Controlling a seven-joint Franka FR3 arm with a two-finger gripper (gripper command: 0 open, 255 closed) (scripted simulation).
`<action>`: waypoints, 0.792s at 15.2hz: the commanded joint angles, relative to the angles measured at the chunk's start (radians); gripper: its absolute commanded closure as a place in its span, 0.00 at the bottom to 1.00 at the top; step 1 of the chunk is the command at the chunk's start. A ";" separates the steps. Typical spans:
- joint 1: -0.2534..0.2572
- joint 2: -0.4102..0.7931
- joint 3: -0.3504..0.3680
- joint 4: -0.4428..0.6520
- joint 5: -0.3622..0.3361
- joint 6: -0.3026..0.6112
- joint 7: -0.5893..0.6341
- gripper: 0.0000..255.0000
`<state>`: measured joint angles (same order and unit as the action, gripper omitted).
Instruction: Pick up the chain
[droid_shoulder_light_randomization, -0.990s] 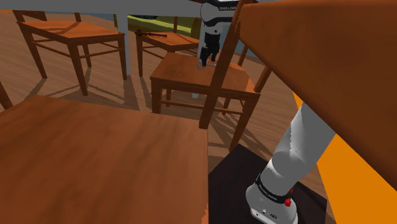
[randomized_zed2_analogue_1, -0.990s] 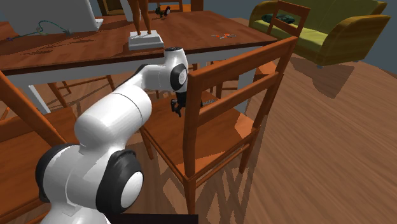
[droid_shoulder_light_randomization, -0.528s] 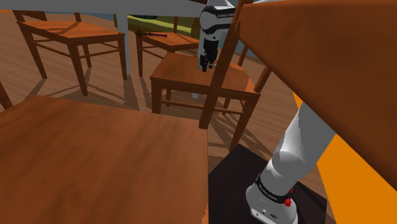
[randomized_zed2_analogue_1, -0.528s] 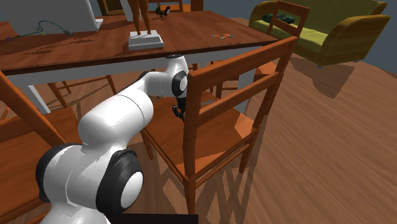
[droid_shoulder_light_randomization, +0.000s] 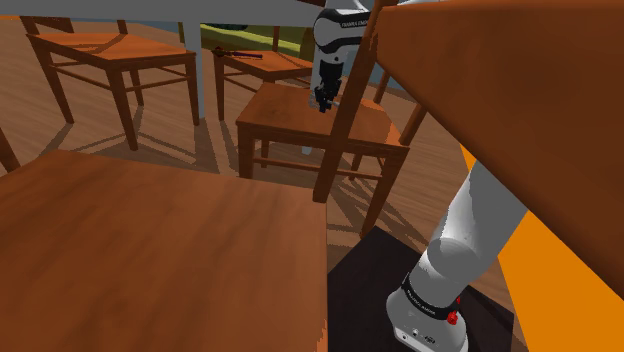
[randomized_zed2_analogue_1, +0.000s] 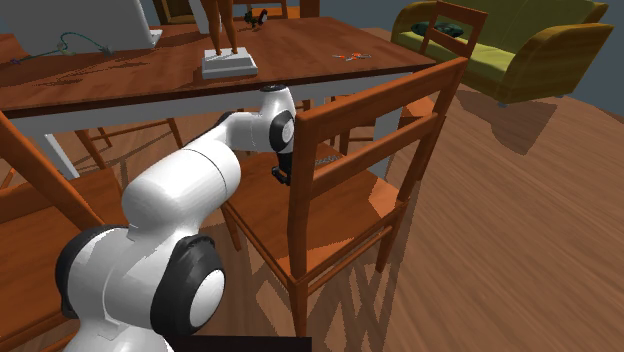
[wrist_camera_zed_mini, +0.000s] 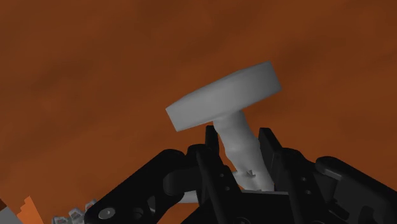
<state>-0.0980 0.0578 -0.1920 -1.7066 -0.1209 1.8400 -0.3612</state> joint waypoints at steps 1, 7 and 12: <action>-0.001 0.001 -0.001 -0.003 -0.002 -0.001 0.001 1.00; -0.001 0.007 -0.001 0.084 0.001 -0.082 -0.009 1.00; -0.002 0.019 -0.002 0.167 0.005 -0.152 -0.018 1.00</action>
<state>-0.1005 0.0771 -0.1940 -1.5517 -0.1160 1.7004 -0.3788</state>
